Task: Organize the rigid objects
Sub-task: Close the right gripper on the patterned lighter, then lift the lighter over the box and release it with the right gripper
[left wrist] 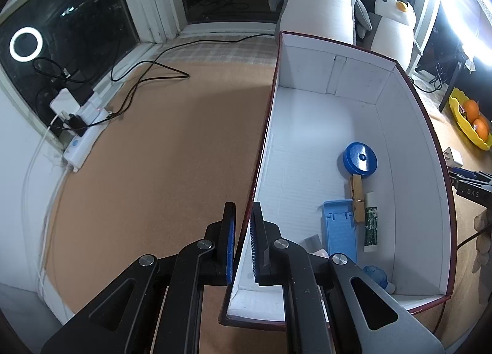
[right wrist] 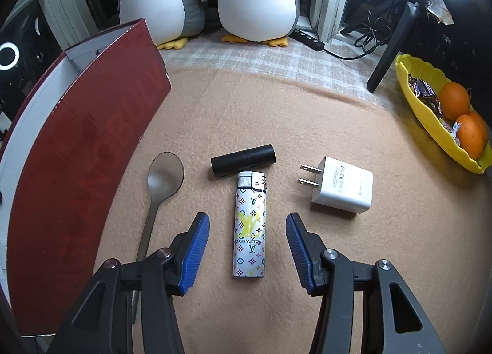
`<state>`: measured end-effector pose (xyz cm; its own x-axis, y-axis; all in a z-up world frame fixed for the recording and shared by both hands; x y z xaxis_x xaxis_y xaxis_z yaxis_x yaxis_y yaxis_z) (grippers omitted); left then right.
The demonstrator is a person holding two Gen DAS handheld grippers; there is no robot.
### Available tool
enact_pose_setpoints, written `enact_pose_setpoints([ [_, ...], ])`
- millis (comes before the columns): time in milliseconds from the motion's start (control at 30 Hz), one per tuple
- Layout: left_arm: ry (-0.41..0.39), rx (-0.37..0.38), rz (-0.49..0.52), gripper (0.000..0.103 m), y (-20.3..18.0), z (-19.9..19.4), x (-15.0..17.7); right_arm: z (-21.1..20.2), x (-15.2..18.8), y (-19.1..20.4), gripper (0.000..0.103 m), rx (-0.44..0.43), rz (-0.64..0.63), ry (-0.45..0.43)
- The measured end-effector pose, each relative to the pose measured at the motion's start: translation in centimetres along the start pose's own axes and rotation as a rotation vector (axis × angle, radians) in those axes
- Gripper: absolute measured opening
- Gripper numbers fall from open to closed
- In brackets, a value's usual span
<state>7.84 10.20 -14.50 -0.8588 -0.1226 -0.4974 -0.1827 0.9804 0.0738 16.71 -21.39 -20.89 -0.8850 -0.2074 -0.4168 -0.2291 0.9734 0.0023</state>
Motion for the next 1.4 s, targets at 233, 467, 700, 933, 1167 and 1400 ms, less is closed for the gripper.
enact_pose_setpoints([
  [233,0.001,-0.002,0.004,0.008,0.0,0.0,0.0,1.0,-0.3,0.1,0.032,0.019,-0.021,0.032],
  [467,-0.002,0.006,-0.003,0.008,0.3,0.1,0.1,1.8,0.0,0.1,0.027,0.017,-0.008,0.061],
  [700,-0.005,0.011,-0.004,0.008,0.3,0.0,0.1,1.7,0.1,0.4,0.021,0.017,-0.014,0.065],
  [933,-0.008,0.020,-0.005,0.008,0.3,0.0,0.1,1.4,0.5,0.6,0.021,0.022,-0.011,0.068],
  [1167,-0.009,0.028,-0.011,0.008,0.4,0.1,0.2,0.2,0.9,0.8,0.021,0.029,-0.003,0.037],
  [1400,-0.013,0.037,-0.015,0.008,0.5,0.1,0.4,-3.5,1.1,0.7,0.021,-0.006,0.028,-0.023],
])
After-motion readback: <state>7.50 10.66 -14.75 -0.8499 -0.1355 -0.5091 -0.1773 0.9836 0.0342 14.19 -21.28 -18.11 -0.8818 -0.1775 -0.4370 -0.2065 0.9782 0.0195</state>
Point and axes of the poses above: each gripper's, at about its wrist camera, not at the fingertips, and z roughly the way its jaws point, y to its left, x to its underside, the point moved 3 cm from there along z, roughly the way its jaws point, and after that the axes turned 1 degree about -x, right-handed, at the moved point
